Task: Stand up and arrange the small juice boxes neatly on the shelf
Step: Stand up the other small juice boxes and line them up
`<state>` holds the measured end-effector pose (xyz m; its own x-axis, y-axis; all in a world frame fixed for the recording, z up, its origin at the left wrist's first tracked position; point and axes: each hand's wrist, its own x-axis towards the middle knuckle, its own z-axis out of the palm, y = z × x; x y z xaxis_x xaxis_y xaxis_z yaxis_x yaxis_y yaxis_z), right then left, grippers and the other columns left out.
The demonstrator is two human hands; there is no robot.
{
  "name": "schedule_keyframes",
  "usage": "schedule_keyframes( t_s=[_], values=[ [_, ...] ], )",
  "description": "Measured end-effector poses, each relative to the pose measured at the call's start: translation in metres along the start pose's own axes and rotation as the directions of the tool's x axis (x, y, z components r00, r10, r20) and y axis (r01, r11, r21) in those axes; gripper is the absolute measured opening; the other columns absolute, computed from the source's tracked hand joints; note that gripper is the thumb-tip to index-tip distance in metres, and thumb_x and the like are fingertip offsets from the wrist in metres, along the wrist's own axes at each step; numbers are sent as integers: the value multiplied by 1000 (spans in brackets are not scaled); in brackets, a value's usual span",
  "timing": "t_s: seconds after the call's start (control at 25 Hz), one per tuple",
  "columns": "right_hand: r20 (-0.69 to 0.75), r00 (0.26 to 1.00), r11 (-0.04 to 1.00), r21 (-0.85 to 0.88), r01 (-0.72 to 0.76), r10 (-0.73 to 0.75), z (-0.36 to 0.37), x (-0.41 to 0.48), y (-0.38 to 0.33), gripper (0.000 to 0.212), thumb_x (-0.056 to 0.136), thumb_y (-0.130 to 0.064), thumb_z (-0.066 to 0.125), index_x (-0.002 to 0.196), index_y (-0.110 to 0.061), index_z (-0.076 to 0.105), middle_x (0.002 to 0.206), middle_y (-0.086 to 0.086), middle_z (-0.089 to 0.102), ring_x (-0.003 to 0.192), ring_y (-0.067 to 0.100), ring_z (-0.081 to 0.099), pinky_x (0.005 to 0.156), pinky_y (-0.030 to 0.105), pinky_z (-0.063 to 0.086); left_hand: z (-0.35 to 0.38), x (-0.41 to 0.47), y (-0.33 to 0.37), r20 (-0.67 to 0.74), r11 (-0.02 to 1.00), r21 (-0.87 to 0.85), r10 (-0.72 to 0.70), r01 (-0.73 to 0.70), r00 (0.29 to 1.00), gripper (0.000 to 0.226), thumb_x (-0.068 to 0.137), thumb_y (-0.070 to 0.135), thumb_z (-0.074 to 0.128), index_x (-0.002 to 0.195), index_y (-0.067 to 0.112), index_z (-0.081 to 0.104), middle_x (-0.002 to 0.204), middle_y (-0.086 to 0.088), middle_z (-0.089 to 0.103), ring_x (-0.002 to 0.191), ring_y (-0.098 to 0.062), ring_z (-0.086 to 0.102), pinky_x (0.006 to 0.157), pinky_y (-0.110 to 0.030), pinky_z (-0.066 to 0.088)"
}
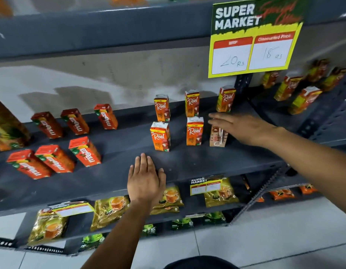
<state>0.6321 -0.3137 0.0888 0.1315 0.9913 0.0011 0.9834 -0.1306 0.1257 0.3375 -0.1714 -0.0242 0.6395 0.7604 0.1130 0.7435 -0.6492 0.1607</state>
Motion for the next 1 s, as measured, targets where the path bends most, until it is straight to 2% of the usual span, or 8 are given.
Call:
schedule_keyframes(
  t_s=[0.2, 0.32, 0.44, 0.64, 0.8, 0.88, 0.96, 1.0],
  values=[
    [81, 989, 941, 307, -141, 122, -10, -1, 18, 88, 85, 0, 56, 150, -42, 15, 157, -3, 27, 140, 18, 28, 103, 23, 21, 2, 1, -1, 0, 1000, 25, -8, 8, 1000, 65, 95, 44, 25, 144, 3, 27, 156, -14, 24, 144, -29, 18, 116, -43, 17],
    [80, 997, 951, 307, -22, -3, -21, 4, 21, 73, 86, 0, 57, 148, -31, 33, 154, -4, 37, 138, 14, 32, 109, 23, 21, 3, 2, -1, -2, 999, 31, -16, 16, 1000, 66, 94, 45, 22, 144, 3, 28, 156, -14, 25, 144, -28, 19, 116, -43, 17],
    [79, 995, 980, 192, 45, -61, -33, 12, 20, 62, 88, -8, 63, 143, -29, 43, 148, -7, 43, 133, 17, 39, 108, 36, 34, 3, 2, -1, -2, 999, 38, -16, 16, 1000, 68, 92, 47, 18, 144, 4, 28, 156, -14, 24, 144, -28, 18, 116, -42, 17],
    [174, 983, 989, 122, -84, 62, -47, 21, 13, 50, 77, -50, 73, 119, -27, 57, 114, -2, 59, 96, 16, 54, 82, 35, 48, 3, 1, -2, -6, 1000, 22, -9, 9, 1000, 67, 94, 47, 20, 144, 4, 27, 156, -14, 24, 144, -29, 18, 116, -43, 18],
    [147, 944, 953, 31, -303, 295, -40, 19, 2, 77, 58, -94, 39, 78, -21, 54, 85, 0, 62, 70, 14, 55, 58, 30, 41, 2, 1, -2, -2, 1000, 16, -5, 5, 1000, 67, 94, 48, 18, 145, 5, 25, 157, -13, 22, 145, -28, 16, 117, -42, 15],
    [188, 931, 916, 198, -349, 314, -35, 15, -2, 83, 63, -92, 39, 100, -20, 59, 111, 3, 64, 90, 18, 60, 71, 31, 44, 2, 1, -2, 2, 1000, 17, -4, 4, 1000, 68, 94, 48, 17, 146, 6, 24, 157, -13, 21, 145, -28, 15, 117, -42, 14],
    [189, 942, 859, 390, -331, 277, -29, 11, -6, 68, 81, -69, 55, 130, -23, 51, 137, 5, 54, 115, 21, 54, 87, 30, 41, 4, 1, -3, 4, 1000, 27, -4, 4, 1000, 68, 93, 49, 16, 146, 6, 23, 158, -12, 19, 145, -27, 14, 118, -41, 14],
    [152, 948, 843, 434, -318, 279, -25, 10, -9, 56, 86, -57, 60, 130, -23, 52, 136, 5, 55, 114, 20, 53, 86, 29, 41, 4, 1, -3, 2, 999, 31, -5, 5, 1000, 69, 93, 49, 15, 146, 6, 22, 158, -12, 19, 145, -27, 13, 118, -41, 14]
  ],
)
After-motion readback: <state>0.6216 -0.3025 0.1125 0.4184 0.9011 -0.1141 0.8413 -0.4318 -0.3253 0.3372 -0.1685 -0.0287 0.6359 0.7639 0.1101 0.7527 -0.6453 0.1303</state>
